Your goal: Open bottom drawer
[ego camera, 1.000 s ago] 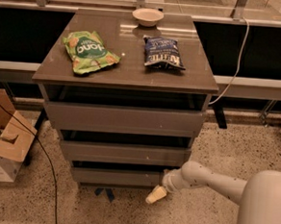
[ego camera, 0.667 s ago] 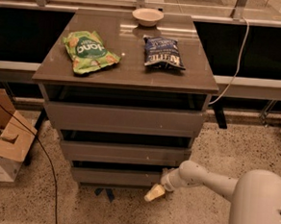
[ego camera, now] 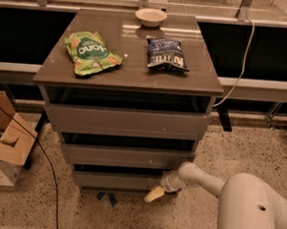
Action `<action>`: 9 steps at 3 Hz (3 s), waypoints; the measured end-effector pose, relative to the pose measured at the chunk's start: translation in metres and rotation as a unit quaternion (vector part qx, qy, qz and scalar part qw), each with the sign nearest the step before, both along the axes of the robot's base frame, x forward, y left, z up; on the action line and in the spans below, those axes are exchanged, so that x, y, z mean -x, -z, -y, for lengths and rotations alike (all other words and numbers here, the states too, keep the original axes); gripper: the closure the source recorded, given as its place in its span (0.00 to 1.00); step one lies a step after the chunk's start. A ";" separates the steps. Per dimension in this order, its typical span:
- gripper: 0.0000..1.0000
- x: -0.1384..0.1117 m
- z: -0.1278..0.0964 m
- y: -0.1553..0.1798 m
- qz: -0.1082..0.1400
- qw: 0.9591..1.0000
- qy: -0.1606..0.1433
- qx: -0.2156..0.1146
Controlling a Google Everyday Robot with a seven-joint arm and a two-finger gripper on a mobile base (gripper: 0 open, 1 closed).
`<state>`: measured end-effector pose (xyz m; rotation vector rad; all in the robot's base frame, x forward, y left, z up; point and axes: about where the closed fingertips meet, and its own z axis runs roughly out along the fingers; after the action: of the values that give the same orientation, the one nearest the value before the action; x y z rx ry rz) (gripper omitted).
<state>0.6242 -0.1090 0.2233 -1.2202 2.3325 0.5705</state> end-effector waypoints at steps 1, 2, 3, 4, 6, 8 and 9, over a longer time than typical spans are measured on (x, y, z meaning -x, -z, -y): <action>0.00 -0.010 -0.007 0.022 -0.016 1.000 0.001 -0.007; 0.00 -0.021 -0.016 0.040 -0.030 0.999 0.002 -0.015; 0.00 -0.020 -0.016 0.040 -0.030 0.999 0.002 -0.015; 0.27 -0.020 -0.016 0.040 -0.030 0.999 0.002 -0.015; 0.73 -0.018 -0.017 0.035 -0.030 0.999 0.002 -0.015; 0.47 0.025 -0.019 0.034 -0.063 0.998 0.000 -0.003; 0.16 0.028 -0.020 0.035 -0.066 0.998 -0.007 0.001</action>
Offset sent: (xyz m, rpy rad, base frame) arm 0.0376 0.0211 -0.0569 0.0474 0.0849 -0.0121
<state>0.5964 -0.0886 0.1880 -1.2364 2.4361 0.6724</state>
